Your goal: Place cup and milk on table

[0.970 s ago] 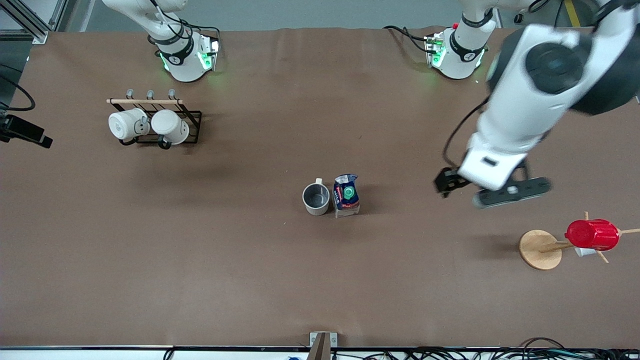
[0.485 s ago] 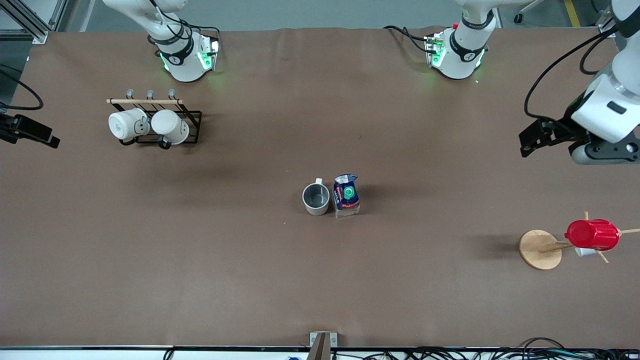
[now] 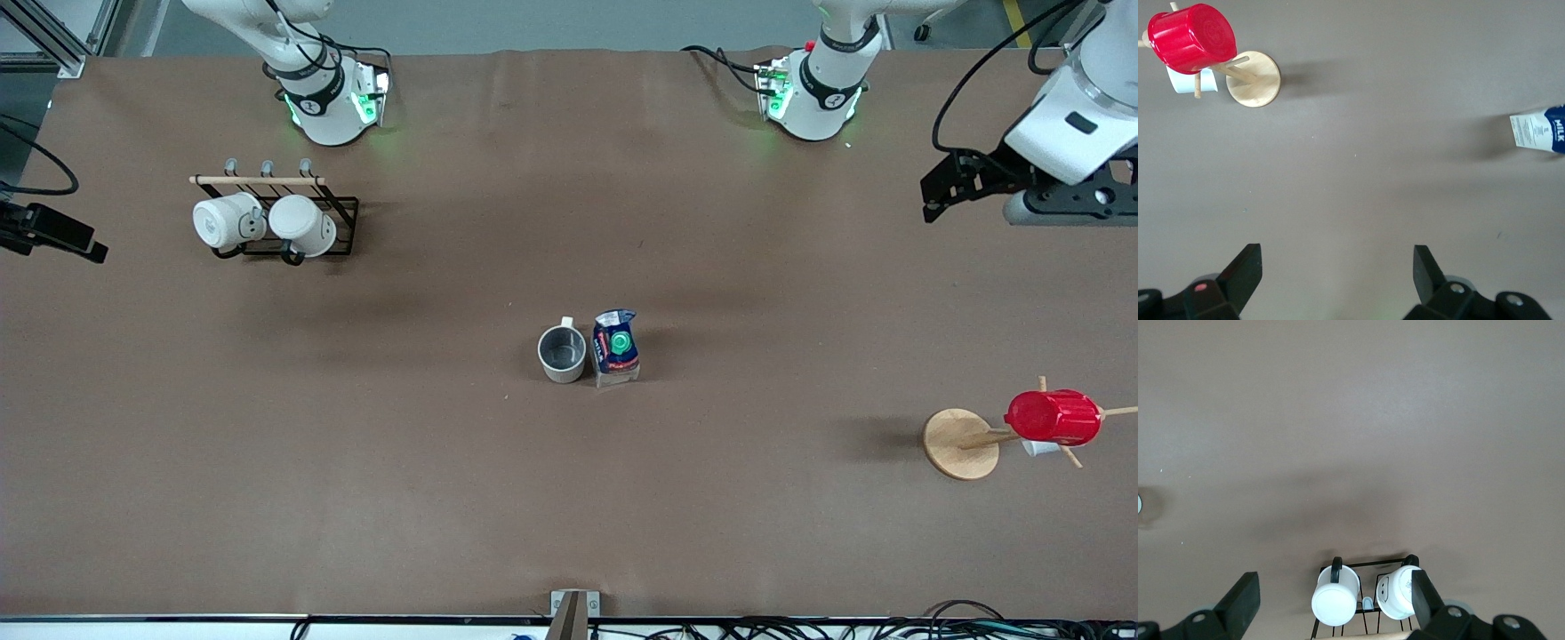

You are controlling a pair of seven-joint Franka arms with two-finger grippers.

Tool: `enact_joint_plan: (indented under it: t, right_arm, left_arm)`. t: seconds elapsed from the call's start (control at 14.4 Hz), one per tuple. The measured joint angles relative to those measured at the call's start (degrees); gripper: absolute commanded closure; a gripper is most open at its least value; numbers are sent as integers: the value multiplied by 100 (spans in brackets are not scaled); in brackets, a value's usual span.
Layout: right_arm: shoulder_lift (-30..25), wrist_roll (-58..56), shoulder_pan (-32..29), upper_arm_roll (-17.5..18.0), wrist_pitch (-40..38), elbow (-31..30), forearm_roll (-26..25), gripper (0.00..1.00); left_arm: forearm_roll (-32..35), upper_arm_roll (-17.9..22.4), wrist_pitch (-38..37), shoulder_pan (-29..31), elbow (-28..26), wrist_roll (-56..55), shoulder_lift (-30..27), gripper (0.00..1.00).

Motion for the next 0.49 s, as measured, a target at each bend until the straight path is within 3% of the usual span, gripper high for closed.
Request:
enact_joint_plan:
  t: [0.49]
  right_arm:
    - [-48,1,19,118,-108,21,-52,0]
  left_arm:
    - [0,141,-73,49,-58,341,-110,0]
